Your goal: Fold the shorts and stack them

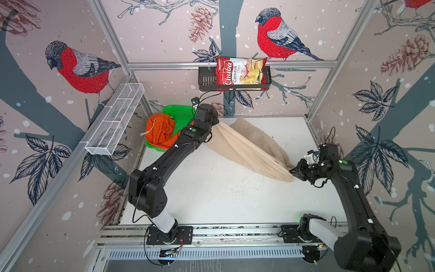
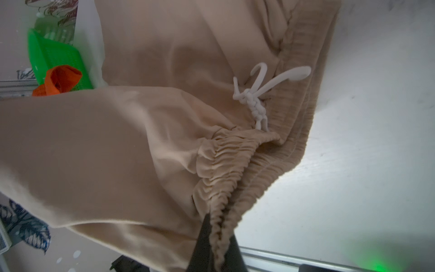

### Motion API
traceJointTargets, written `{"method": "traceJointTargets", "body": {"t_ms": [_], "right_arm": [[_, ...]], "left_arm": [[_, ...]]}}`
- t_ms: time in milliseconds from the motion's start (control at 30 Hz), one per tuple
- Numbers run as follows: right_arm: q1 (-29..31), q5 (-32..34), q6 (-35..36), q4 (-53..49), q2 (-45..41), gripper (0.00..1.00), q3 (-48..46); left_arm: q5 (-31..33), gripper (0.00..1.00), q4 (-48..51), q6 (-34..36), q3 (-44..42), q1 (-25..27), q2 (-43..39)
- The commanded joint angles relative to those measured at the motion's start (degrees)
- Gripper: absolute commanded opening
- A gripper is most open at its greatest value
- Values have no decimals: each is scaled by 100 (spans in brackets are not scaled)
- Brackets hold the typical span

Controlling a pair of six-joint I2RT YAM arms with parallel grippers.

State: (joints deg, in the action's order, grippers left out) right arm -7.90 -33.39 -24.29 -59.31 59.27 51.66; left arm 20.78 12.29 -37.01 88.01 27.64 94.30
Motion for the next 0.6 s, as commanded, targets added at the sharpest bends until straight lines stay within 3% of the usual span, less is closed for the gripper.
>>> {"method": "traceJointTargets", "body": {"t_ms": [0,567], "right_arm": [[-10,-134,-36,-324,-231,0,-234],[-390,-388,370,179,931,0,199]], "left_arm": [[306,0,-444,196,73,-13,53],[-49,0,-500,517,1455,5,1402]]}}
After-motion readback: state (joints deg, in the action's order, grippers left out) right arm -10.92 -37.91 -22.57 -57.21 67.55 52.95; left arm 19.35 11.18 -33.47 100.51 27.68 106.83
